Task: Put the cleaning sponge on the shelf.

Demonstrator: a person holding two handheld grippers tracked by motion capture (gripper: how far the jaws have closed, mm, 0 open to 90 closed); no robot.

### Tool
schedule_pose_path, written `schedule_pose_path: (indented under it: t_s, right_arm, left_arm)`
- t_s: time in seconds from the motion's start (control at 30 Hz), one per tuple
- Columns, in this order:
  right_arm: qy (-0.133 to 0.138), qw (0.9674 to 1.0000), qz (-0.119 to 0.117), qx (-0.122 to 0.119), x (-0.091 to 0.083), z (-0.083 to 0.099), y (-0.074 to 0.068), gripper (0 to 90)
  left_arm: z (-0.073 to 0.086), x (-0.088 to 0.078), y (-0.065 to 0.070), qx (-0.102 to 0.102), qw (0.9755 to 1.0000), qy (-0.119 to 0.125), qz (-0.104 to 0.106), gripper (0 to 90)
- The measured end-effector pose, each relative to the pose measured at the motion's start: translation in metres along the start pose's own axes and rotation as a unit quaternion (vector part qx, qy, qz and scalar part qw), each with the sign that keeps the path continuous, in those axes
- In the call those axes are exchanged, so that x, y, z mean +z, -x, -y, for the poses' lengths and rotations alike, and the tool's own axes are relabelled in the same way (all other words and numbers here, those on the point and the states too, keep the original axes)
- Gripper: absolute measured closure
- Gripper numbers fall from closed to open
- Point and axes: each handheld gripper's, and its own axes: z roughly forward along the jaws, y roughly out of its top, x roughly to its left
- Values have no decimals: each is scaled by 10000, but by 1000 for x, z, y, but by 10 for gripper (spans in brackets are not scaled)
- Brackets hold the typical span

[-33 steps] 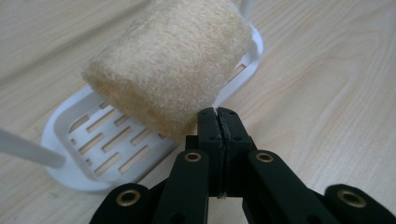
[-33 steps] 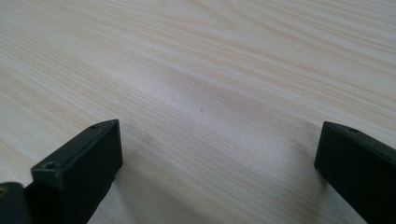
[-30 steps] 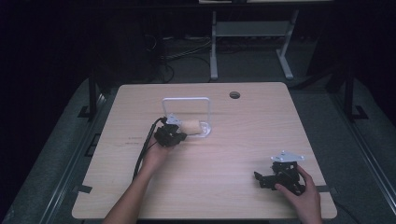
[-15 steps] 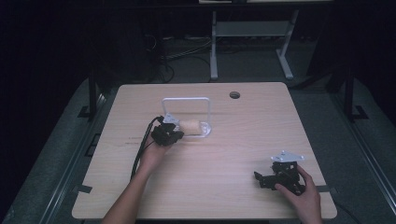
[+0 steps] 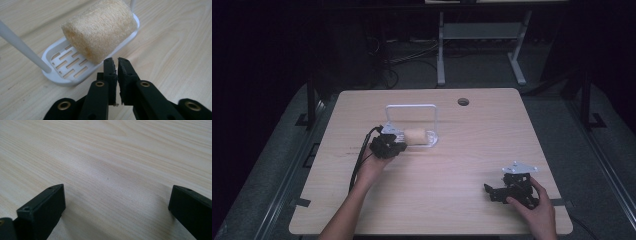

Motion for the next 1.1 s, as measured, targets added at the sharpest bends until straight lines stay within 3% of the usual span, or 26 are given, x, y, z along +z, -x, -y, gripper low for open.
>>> schedule_pose_path:
  t_s: [0.2, 0.3, 0.33, 0.4, 0.43, 0.53, 1.1]
  right_arm:
    - [0, 10000, 1, 3, 0, 0, 0, 7]
    - [1, 10000, 0, 0, 0, 0, 0, 7]
    - [0, 10000, 0, 0, 0, 0, 0, 7]
    - [0, 10000, 0, 1, 0, 0, 0, 7]
    - [0, 10000, 0, 2, 0, 0, 0, 7]
    - [0, 10000, 0, 0, 0, 0, 0, 7]
    - [0, 10000, 0, 0, 0, 0, 0, 7]
  left_arm:
    - [2, -7, 3, -14, 10000, 19, -10, 677]
    - [5, -12, 6, 9, 10000, 11, -19, 558]
    - [8, -15, 8, 12, 10000, 17, -19, 472]
    - [9, -17, 9, -19, 10000, 14, -18, 384]
    - [10, -19, 10, -23, 10000, 22, -38, 384]
    - [14, -25, 11, -34, 10000, 59, -67, 275]
    - [55, -58, 19, -1, 9998, 117, -160, 153]
